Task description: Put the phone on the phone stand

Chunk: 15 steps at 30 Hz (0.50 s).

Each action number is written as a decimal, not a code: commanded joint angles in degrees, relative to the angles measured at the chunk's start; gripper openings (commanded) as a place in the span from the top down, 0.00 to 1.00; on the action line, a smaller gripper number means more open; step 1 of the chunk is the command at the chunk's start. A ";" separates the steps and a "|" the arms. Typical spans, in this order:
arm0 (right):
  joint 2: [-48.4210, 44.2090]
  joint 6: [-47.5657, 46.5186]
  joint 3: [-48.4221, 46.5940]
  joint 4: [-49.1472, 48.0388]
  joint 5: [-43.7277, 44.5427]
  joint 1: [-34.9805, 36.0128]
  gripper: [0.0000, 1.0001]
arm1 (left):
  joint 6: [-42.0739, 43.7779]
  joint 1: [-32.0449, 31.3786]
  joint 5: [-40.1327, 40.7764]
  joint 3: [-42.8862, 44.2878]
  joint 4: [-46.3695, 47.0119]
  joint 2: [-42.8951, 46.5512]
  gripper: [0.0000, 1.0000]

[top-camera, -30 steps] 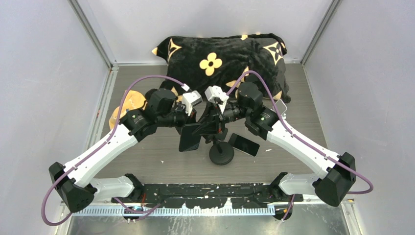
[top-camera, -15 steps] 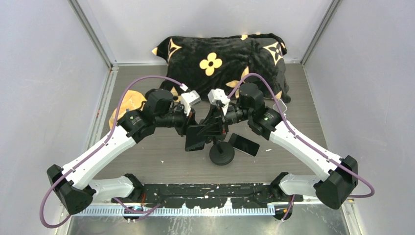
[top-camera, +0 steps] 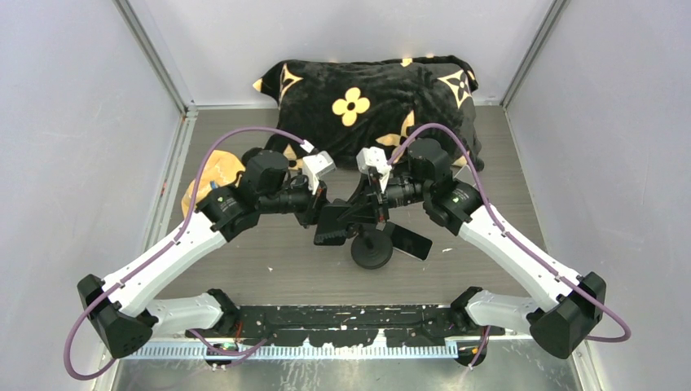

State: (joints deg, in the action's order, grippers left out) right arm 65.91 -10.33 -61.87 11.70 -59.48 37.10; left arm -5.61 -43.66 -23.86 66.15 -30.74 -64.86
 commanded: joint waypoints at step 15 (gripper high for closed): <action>-5.55 9.38 3.13 9.02 12.89 -4.79 0.99 | -0.97 -1.15 13.52 4.26 -0.76 1.78 1.00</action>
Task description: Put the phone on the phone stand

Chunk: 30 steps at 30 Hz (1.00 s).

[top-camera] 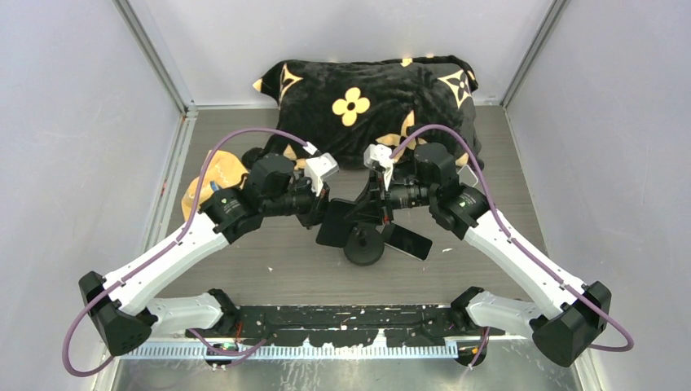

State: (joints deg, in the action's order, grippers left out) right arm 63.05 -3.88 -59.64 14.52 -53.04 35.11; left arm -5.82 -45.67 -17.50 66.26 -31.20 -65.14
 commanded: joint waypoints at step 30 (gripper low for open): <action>-1.92 9.54 4.62 13.84 12.34 -5.52 0.99 | 0.23 -0.74 24.59 6.61 -7.56 1.21 0.99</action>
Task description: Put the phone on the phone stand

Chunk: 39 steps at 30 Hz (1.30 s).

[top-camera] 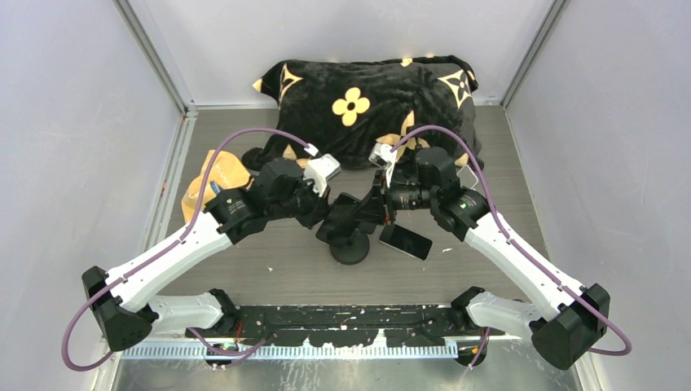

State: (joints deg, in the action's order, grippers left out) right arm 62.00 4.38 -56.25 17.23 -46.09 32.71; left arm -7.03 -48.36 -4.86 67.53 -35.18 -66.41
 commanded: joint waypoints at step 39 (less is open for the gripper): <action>8.36 1.02 -7.12 25.04 13.24 -3.07 0.99 | 0.00 -0.82 27.36 7.64 -7.34 1.21 1.00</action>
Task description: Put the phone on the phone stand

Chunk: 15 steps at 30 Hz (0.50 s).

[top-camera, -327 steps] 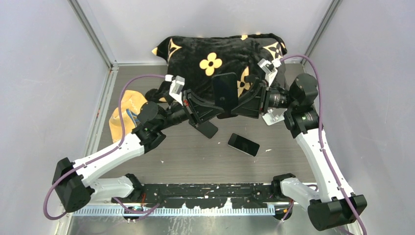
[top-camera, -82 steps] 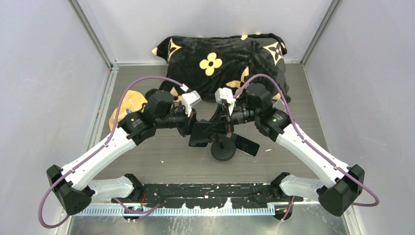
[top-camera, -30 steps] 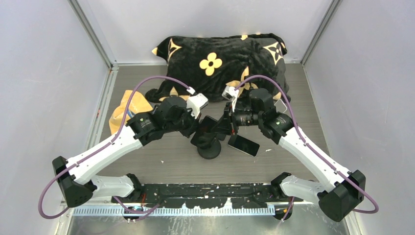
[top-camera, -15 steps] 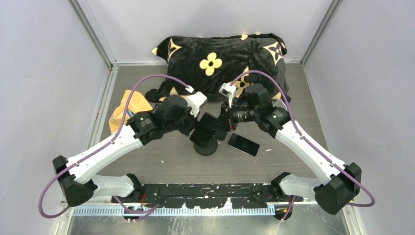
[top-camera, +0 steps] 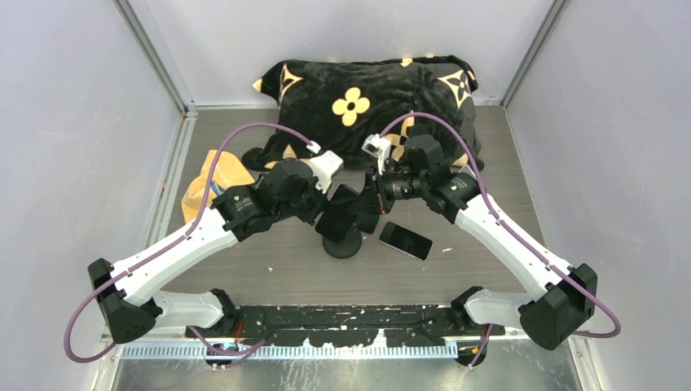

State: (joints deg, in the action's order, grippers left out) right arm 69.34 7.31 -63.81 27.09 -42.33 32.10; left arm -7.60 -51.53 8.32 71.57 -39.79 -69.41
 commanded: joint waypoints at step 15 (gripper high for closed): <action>3.85 -1.61 -1.11 18.35 11.24 -2.47 0.99 | 0.99 2.31 13.35 6.57 -5.84 2.50 1.00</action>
State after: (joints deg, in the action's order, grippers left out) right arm 71.75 8.40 -66.13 29.36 -41.98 32.12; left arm -8.73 -51.68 9.69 72.14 -41.08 -69.71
